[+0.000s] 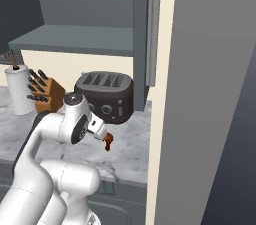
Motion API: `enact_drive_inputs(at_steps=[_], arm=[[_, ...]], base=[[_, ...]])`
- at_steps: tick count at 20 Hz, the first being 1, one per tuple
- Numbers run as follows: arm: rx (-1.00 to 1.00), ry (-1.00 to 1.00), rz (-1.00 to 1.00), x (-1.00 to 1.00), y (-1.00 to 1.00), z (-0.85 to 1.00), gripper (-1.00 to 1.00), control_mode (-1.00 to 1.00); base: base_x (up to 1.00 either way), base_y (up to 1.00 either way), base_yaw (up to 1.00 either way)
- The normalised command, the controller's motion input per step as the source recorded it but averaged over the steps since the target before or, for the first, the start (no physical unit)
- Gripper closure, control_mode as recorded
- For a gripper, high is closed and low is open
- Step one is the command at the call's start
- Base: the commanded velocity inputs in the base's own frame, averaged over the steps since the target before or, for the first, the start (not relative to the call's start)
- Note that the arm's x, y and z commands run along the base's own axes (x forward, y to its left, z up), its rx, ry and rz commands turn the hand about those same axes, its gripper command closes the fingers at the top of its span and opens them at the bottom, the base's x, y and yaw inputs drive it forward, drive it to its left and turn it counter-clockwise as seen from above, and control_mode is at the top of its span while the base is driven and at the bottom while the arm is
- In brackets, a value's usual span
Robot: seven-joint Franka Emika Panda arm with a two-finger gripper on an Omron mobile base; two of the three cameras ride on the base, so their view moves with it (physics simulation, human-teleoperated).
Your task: Retrieve the tupperware from the cabinet, then place the raw meat into the tupperware to avoid contamination.
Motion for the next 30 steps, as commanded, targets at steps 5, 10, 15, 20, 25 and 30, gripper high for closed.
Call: enact_drive_inputs(at_steps=[5, 10, 15, 20, 25, 30], arm=[[-0.01, 0.02, 0.01, 0.00, -0.34, 0.00, -1.00, -1.00], [-0.02, 0.01, 0.05, 0.00, -0.24, -0.03, -1.00, -1.00], [-0.03, 0.00, 0.07, 0.05, -0.13, -0.11, -1.00, -1.00], [-0.04, 0.00, 0.09, 0.12, -0.07, -0.15, -1.00, -1.00], [-0.05, 0.00, 0.10, 0.18, -0.04, -0.17, -1.00, -1.00], [-0.09, 0.00, 0.09, 0.19, 0.00, -0.30, -1.00, -1.00]], base=[[0.00, 0.00, 0.00], [0.00, 0.00, 0.00], [0.00, 0.00, 0.00], [0.00, 0.00, 0.00], [0.00, 0.00, 0.00], [0.00, 0.00, 0.00]])
